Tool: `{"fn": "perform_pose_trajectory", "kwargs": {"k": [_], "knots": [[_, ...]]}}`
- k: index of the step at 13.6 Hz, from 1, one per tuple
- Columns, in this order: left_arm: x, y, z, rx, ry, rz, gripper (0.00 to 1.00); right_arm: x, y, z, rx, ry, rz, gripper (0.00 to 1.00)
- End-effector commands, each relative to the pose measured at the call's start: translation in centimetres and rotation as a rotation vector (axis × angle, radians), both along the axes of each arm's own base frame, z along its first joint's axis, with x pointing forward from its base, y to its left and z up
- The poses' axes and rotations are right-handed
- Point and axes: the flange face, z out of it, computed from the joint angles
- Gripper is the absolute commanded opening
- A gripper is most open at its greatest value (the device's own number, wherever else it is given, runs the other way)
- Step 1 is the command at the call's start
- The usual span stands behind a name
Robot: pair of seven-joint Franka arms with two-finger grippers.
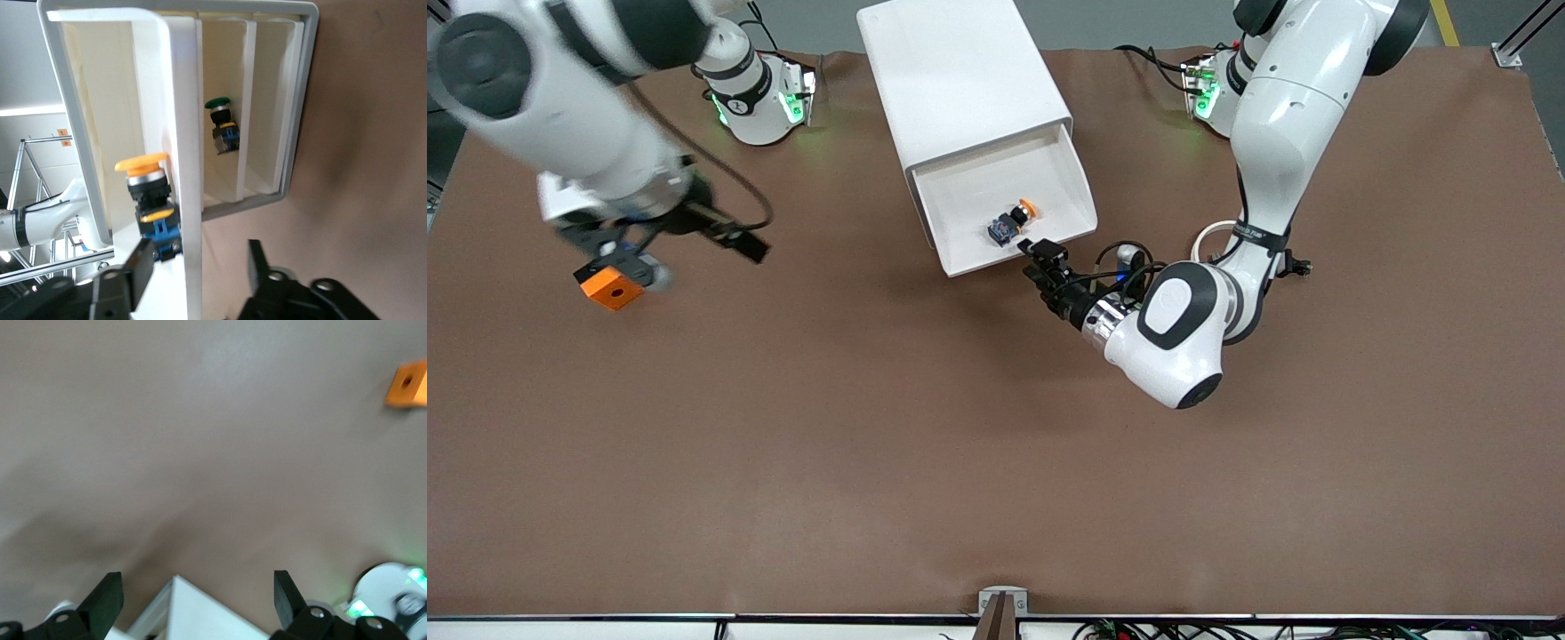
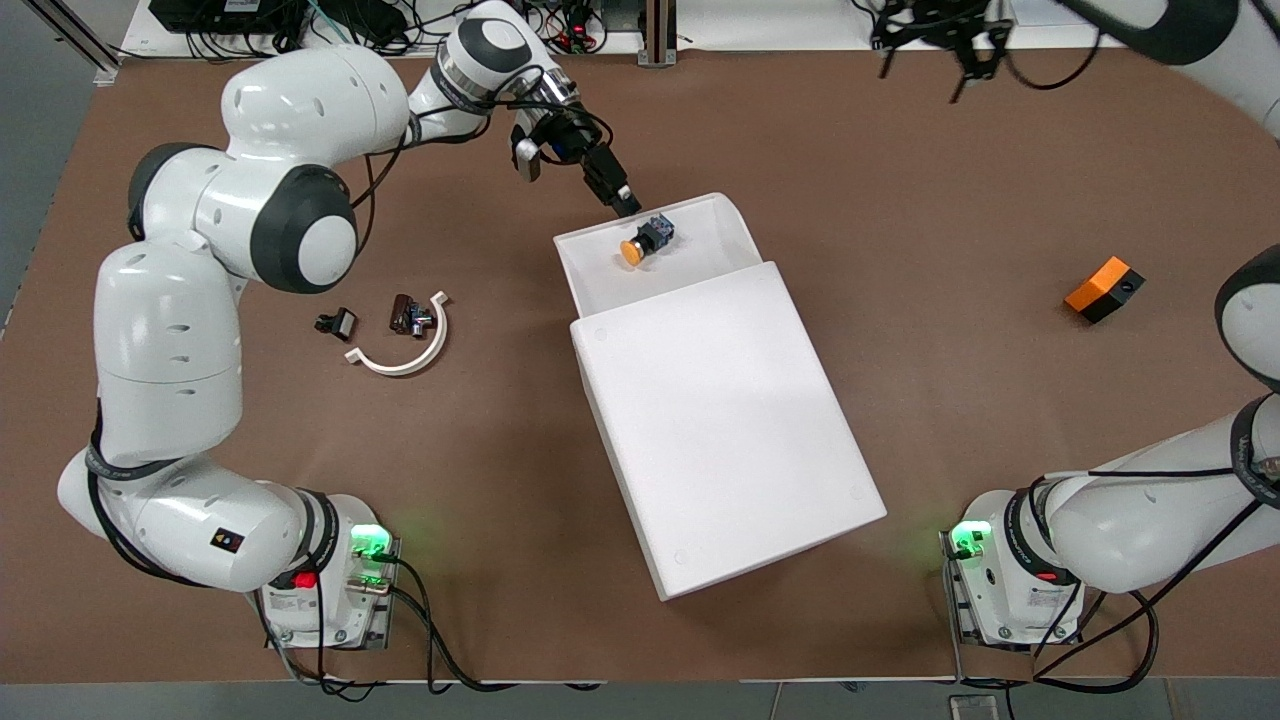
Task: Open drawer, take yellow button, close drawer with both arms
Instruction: 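Reach the right gripper into the drawer while the left gripper withdraws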
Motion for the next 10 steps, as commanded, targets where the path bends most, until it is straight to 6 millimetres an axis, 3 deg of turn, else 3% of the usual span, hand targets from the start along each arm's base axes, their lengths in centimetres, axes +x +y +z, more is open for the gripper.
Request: {"fn": "perform_pose_trajectory", "kwargs": {"k": [1, 3, 4, 8, 10], "knots": [[2.1, 1.1, 2.6, 0.025, -0.083, -0.003, 1.00, -2.0, 5.2, 0.6, 0.024, -0.028, -0.104, 1.00], [2.7, 1.7, 3.5, 0.059, -0.155, -0.041, 1.00, -3.6, 9.8, -0.2, 0.036, -0.042, -0.171, 1.00], [3.0, 2.2, 5.0, 0.042, -0.205, -0.065, 1.00, -4.2, 11.7, -1.1, 0.032, -0.044, -0.189, 1.00], [4.8, 6.8, 8.8, -0.039, -0.407, -0.165, 1.00, -6.0, 18.1, -4.6, 0.046, -0.057, -0.222, 1.00], [4.9, 8.3, 10.1, -0.045, -0.491, -0.254, 1.00, -7.6, 21.5, -7.4, 0.028, -0.057, -0.196, 1.00]]}}
